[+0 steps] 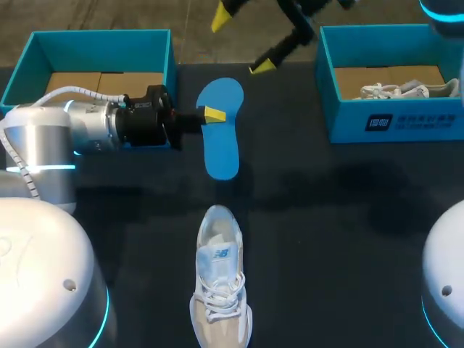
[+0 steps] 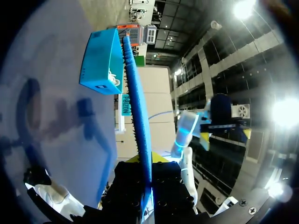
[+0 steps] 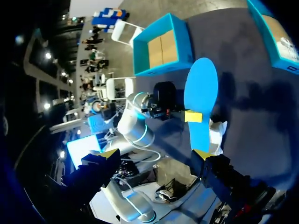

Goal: Take the shoe out of the shoebox, open the shoe tongue, remove and reinsert the insole, then place the shoe into the shoebox

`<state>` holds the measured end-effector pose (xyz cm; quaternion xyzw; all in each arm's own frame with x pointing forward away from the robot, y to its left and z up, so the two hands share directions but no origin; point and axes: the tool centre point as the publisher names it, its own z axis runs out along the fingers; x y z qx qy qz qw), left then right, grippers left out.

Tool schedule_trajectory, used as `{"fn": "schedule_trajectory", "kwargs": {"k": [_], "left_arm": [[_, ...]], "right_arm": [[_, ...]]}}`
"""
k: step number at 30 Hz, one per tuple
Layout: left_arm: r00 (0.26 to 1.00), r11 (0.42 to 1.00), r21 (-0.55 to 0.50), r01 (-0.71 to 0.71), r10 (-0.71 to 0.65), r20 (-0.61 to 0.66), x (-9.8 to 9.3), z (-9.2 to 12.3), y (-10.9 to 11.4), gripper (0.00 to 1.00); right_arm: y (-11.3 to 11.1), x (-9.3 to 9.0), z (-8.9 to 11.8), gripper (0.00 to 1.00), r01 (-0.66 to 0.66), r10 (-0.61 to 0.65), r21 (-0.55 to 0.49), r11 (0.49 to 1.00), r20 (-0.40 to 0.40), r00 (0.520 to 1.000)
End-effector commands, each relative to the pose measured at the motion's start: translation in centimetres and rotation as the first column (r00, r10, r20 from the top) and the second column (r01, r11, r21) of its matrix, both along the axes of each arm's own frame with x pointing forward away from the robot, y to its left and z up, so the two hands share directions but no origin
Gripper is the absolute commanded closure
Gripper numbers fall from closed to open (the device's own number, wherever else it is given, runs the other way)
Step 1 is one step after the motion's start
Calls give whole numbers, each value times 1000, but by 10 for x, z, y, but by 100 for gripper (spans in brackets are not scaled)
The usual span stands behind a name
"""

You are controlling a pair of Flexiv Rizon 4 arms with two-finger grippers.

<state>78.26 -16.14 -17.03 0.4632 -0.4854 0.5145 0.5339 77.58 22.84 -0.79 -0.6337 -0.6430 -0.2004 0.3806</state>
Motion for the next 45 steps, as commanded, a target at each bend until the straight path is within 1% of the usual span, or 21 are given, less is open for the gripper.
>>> {"fn": "schedule_trajectory", "kwargs": {"k": [1, 5, 9, 11, 14, 16, 17, 22, 24, 25, 27, 30, 32, 33, 35, 37, 39, 40, 42, 44, 45], "left_arm": [[1000, 1000, 3, -2, 2, 0, -1, 1, 0, 100], [1000, 1000, 3, -2, 2, 0, -1, 1, 0, 100], [1000, 1000, 3, -2, 2, 0, -1, 1, 0, 100], [1000, 1000, 3, -2, 2, 0, -1, 1, 0, 100], [1000, 1000, 3, -2, 2, 0, -1, 1, 0, 100], [1000, 1000, 3, -2, 2, 0, -1, 1, 0, 100], [1000, 1000, 3, -2, 2, 0, -1, 1, 0, 100], [1000, 1000, 3, -2, 2, 0, -1, 1, 0, 100], [1000, 1000, 3, -2, 2, 0, -1, 1, 0, 100], [1000, 1000, 3, -2, 2, 0, -1, 1, 0, 100], [1000, 1000, 3, -2, 2, 0, -1, 1, 0, 100], [1000, 1000, 3, -2, 2, 0, -1, 1, 0, 100], [1000, 1000, 3, -2, 2, 0, -1, 1, 0, 100], [1000, 1000, 3, -2, 2, 0, -1, 1, 0, 100], [1000, 1000, 3, -2, 2, 0, -1, 1, 0, 100], [1000, 1000, 3, -2, 2, 0, -1, 1, 0, 100], [1000, 1000, 3, -2, 2, 0, -1, 1, 0, 100], [1000, 1000, 3, -2, 2, 0, -1, 1, 0, 100], [1000, 1000, 3, -2, 2, 0, -1, 1, 0, 100], [1000, 1000, 3, -2, 2, 0, -1, 1, 0, 100], [1000, 1000, 3, -2, 2, 0, -1, 1, 0, 100]], "right_arm": [[19, -3, 16, 0, -37, 55, -663, 748, 6, 998], [29, -11, 20, 0, 11, 6, -742, 671, 20, 1000], [33, -16, 18, 0, 45, -37, -789, 612, 29, 999], [37, -17, 17, 0, 39, -38, -816, 577, 20, 999], [44, -19, 16, 0, 23, -27, -843, 537, 10, 1000], [49, -21, 16, 0, 19, -18, -847, 532, 12, 1000], [51, -22, 16, 0, 20, -20, -855, 519, 11, 1000], [60, -30, 17, 0, 25, -13, -858, 512, 21, 1000], [65, -35, 16, 0, 26, -14, -870, 493, 22, 1000], [68, -37, 15, 0, 26, -12, -870, 493, 23, 1000], [74, -41, 14, 0, 24, -14, -882, 470, 19, 1000], [81, -45, 13, 0, 35, -25, -886, 463, 27, 999], [83, -47, 12, 0, 46, -33, -879, 475, 34, 999], [84, -47, 11, 0, 51, -37, -871, 489, 38, 999], [82, -46, 9, 0, 59, -33, -842, 537, 49, 998], [78, -46, 8, 0, 79, -36, -793, 604, 72, 997], [75, -46, 9, 0, 91, -37, -755, 650, 88, 995], [73, -46, 9, 0, 92, -38, -737, 670, 90, 995], [70, -45, 8, 0, 96, -41, -719, 688, 93, 995], [65, -43, 8, 0, 101, -46, -671, 734, 100, 994], [63, -43, 7, 0, 103, -48, -662, 743, 100, 994]]}}
